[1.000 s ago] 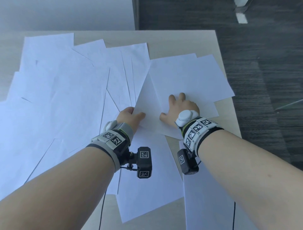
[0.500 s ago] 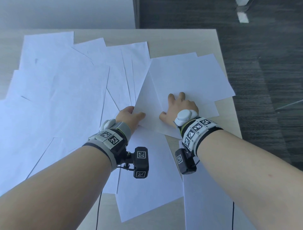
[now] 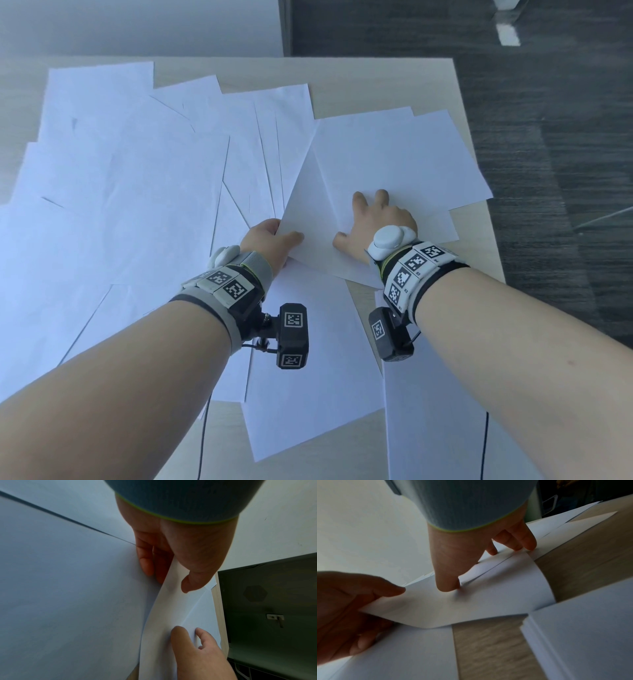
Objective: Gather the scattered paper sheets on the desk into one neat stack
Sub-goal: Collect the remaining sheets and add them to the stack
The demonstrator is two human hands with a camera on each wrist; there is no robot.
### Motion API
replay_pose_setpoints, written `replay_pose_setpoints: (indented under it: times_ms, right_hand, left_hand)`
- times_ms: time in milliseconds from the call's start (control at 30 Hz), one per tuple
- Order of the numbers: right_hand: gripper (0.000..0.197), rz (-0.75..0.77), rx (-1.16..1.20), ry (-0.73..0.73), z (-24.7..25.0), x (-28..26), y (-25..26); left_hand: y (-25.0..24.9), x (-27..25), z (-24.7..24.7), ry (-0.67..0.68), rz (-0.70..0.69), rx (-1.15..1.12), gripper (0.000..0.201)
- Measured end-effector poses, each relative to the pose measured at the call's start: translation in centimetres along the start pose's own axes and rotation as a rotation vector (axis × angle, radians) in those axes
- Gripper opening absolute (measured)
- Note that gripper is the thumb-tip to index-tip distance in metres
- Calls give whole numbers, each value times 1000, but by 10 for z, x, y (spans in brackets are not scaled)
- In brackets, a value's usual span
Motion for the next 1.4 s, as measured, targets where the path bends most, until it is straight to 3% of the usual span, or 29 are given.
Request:
replay_pose_setpoints:
  times_ms: [100, 500, 633, 733, 833, 967, 1033, 1133, 1200, 1233, 1300, 1400]
  right_hand:
    - [71, 0, -9, 9, -1, -2, 1]
    - [41, 34, 47, -59, 6, 1, -11]
    - [45, 43, 92, 20, 4, 10, -36]
    - [53, -5, 214, 40, 1, 11, -55]
    - [48, -27, 503, -120, 0, -4, -79]
    - [62, 169, 639, -83, -19, -26, -99]
    - [66, 258, 613, -22, -29, -30, -103]
    - [66, 344, 637, -51, -29, -30, -98]
    - [64, 378, 642, -88, -25, -31, -90]
    - [62, 345, 610, -104, -23, -30, -87]
    - [62, 136, 525, -157, -21, -25, -94]
    - [77, -380, 511, -183, -16, -16, -129]
  left_hand:
    - [-1, 0, 0, 0, -1, -10, 12]
    - [1, 7, 1, -2, 8, -19, 7]
    - [0, 10, -9, -20, 29, -19, 9]
    - [1, 11, -9, -5, 38, -13, 14]
    - [3, 16, -8, 19, 91, -58, 19]
    - [8, 20, -3, 18, 301, -237, 15]
    - [15, 21, -3, 79, 381, -283, 34]
    - [12, 21, -11, 159, 359, -182, 55]
    - [9, 16, -17, 187, 285, -120, 37]
    - [7, 14, -19, 198, 255, -98, 28]
    - [10, 13, -20, 177, 224, -67, 19]
    - [14, 14, -18, 121, 222, -109, 15]
Point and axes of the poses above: each hand's wrist, its own x-axis towards the middle knuckle, its own z-axis out of the back of the hand, y = z × x, the point moved 6 cm from there along x, towards the middle knuckle, and after that the axes turned 13 degrees about -y, right-handed, at the moved point
